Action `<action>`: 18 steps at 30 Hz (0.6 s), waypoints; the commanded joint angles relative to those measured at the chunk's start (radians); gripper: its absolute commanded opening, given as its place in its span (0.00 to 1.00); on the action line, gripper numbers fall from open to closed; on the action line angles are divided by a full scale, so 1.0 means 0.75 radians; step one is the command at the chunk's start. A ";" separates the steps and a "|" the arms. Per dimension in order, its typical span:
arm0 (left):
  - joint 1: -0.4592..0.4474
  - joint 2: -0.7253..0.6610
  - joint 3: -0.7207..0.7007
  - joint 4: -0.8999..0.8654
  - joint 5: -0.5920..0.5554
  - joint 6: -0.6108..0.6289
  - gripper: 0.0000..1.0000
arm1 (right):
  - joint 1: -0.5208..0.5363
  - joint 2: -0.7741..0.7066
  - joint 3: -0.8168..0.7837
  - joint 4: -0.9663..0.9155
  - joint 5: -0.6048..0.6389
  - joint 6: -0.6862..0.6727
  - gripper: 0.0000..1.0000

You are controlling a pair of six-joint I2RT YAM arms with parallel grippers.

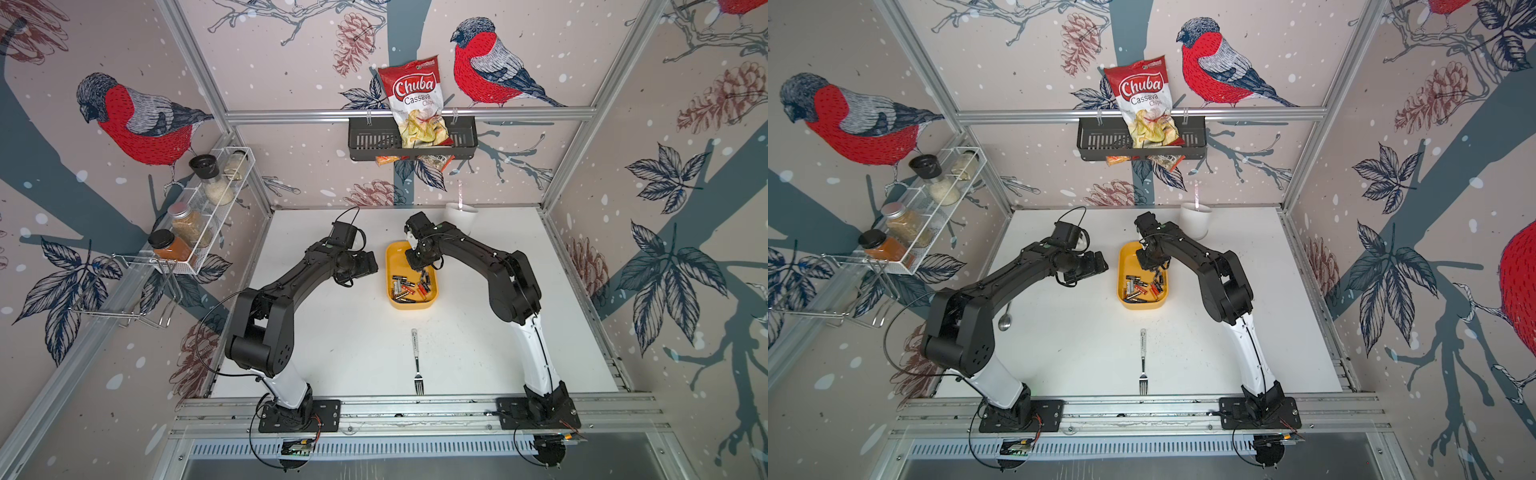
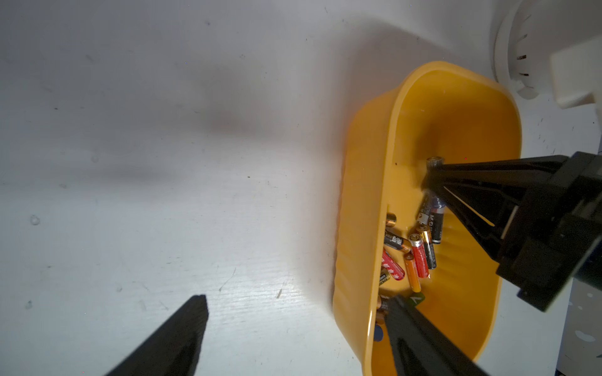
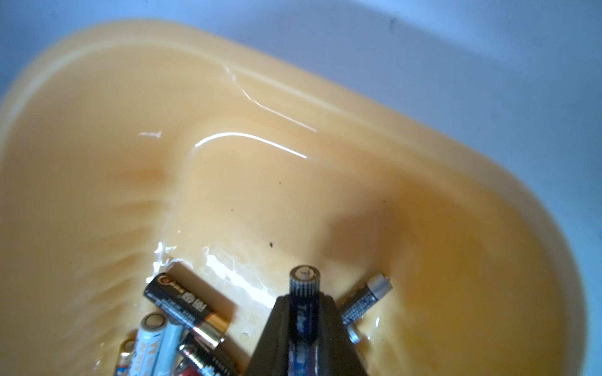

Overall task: Take the batteries out of the storage box
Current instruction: Pick up the battery from the storage box, then place the battery at the center of the board.

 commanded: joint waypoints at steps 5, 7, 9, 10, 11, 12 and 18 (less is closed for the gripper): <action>-0.018 0.004 0.070 -0.054 -0.037 0.024 0.89 | -0.034 -0.068 0.060 -0.055 -0.023 0.015 0.15; -0.029 0.016 0.101 -0.066 -0.043 0.028 0.89 | -0.057 -0.094 0.059 -0.065 -0.025 0.019 0.15; -0.044 0.037 0.136 -0.085 -0.049 0.035 0.89 | -0.082 -0.126 0.048 -0.075 -0.020 0.021 0.15; -0.050 0.047 0.151 -0.092 -0.054 0.037 0.89 | -0.093 -0.145 0.038 -0.078 -0.014 0.019 0.15; -0.054 0.057 0.165 -0.098 -0.055 0.040 0.89 | -0.107 -0.167 0.021 -0.078 -0.007 0.018 0.15; -0.060 0.067 0.180 -0.103 -0.056 0.042 0.89 | -0.120 -0.190 0.000 -0.075 -0.004 0.016 0.15; -0.091 0.121 0.262 -0.128 -0.064 0.051 0.88 | -0.214 -0.327 -0.195 -0.034 0.016 0.013 0.15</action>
